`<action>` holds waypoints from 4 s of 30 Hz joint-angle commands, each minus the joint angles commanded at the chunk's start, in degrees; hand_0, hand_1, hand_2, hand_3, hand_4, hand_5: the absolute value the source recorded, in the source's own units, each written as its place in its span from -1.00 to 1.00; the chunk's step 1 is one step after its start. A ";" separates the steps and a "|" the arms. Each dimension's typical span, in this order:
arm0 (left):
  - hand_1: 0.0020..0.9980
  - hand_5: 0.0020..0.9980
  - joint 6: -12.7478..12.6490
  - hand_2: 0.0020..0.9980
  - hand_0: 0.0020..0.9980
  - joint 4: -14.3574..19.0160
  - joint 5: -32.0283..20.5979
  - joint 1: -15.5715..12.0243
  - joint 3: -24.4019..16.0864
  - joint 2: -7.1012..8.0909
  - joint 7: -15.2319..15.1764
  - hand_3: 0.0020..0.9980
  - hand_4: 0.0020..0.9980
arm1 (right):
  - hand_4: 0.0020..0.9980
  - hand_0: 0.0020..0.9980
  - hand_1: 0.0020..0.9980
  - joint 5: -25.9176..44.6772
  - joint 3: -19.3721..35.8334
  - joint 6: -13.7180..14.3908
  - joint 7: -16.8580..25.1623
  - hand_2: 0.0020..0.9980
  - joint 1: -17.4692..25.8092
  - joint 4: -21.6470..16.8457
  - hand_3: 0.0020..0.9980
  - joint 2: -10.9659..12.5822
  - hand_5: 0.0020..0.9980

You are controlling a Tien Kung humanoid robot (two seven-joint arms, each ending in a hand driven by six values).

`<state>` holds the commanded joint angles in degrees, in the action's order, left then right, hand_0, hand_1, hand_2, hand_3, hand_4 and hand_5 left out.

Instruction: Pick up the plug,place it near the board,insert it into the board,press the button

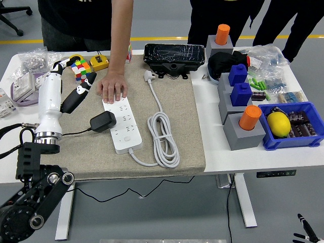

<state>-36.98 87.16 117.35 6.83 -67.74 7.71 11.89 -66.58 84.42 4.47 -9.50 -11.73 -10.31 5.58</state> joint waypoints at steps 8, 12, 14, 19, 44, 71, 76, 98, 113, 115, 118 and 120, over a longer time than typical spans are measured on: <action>0.67 1.00 8.59 0.60 0.65 8.67 12.65 -3.23 2.62 1.51 18.83 0.52 1.00 | 1.00 0.58 0.43 0.24 -0.24 0.00 0.08 0.37 -0.19 0.00 0.34 0.11 0.93; 0.73 1.00 15.34 0.67 0.69 8.85 12.65 -2.88 3.88 1.85 25.08 0.56 1.00 | 1.00 0.58 0.43 0.34 -0.35 -0.02 0.12 0.37 -0.26 0.00 0.34 0.14 0.93; 0.73 1.00 17.23 0.67 0.69 8.61 12.65 -2.73 4.21 2.00 25.08 0.56 1.00 | 1.00 0.58 0.43 0.30 -0.31 0.00 0.11 0.37 -0.29 0.00 0.34 0.16 0.93; 0.83 1.00 24.71 0.74 0.84 7.76 11.07 -2.37 4.98 2.53 25.08 0.65 1.00 | 1.00 0.58 0.43 0.05 -0.15 -0.02 0.04 0.37 -0.15 0.00 0.34 0.13 0.94; 0.85 1.00 31.42 0.76 0.90 6.74 6.78 -1.90 8.54 3.43 25.08 0.68 1.00 | 1.00 0.58 0.43 -0.48 -0.19 -0.08 -0.13 0.37 -0.03 0.00 0.34 0.27 0.95; 0.84 1.00 32.33 0.75 0.92 4.41 5.67 4.59 14.46 3.44 25.08 0.68 1.00 | 1.00 0.58 0.43 0.02 -0.51 -0.08 0.01 0.37 -0.45 0.00 0.34 0.45 0.95; 0.84 1.00 32.56 0.75 0.92 3.23 5.07 5.69 16.02 3.34 25.08 0.68 1.00 | 1.00 0.58 0.43 0.00 -0.42 -0.07 0.05 0.37 -0.53 0.00 0.34 0.46 0.95; 0.83 1.00 31.97 0.75 0.93 0.85 4.42 7.67 18.57 2.40 25.08 0.68 1.00 | 1.00 0.58 0.43 0.12 -0.44 -0.10 0.11 0.37 -0.76 0.00 0.34 0.63 0.96; 0.82 1.00 31.62 0.74 0.93 -1.19 4.27 7.88 18.05 2.07 25.08 0.68 1.00 | 1.00 0.58 0.43 0.33 -0.56 -0.09 0.22 0.37 -0.90 0.00 0.34 0.69 0.97; 0.82 1.00 31.50 0.74 0.93 -1.16 4.36 7.82 17.96 2.05 25.08 0.68 1.00 | 1.00 0.58 0.43 0.32 -0.53 -0.08 0.23 0.37 -0.92 0.00 0.34 0.69 0.97; 0.82 1.00 31.33 0.74 0.93 -0.57 4.87 7.81 17.69 2.10 25.08 0.68 1.00 | 1.00 0.58 0.43 0.23 -0.44 -0.09 0.17 0.37 -0.84 0.00 0.34 0.66 0.97; 0.82 1.00 31.06 0.73 0.93 0.04 5.43 7.83 17.33 2.16 25.08 0.67 1.00 | 1.00 0.58 0.43 0.17 -0.38 -0.10 0.13 0.37 -0.80 0.00 0.34 0.64 0.97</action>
<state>-5.92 87.20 122.77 14.66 -50.40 9.87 36.98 -66.42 84.05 4.37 -9.37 -12.53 -10.31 6.22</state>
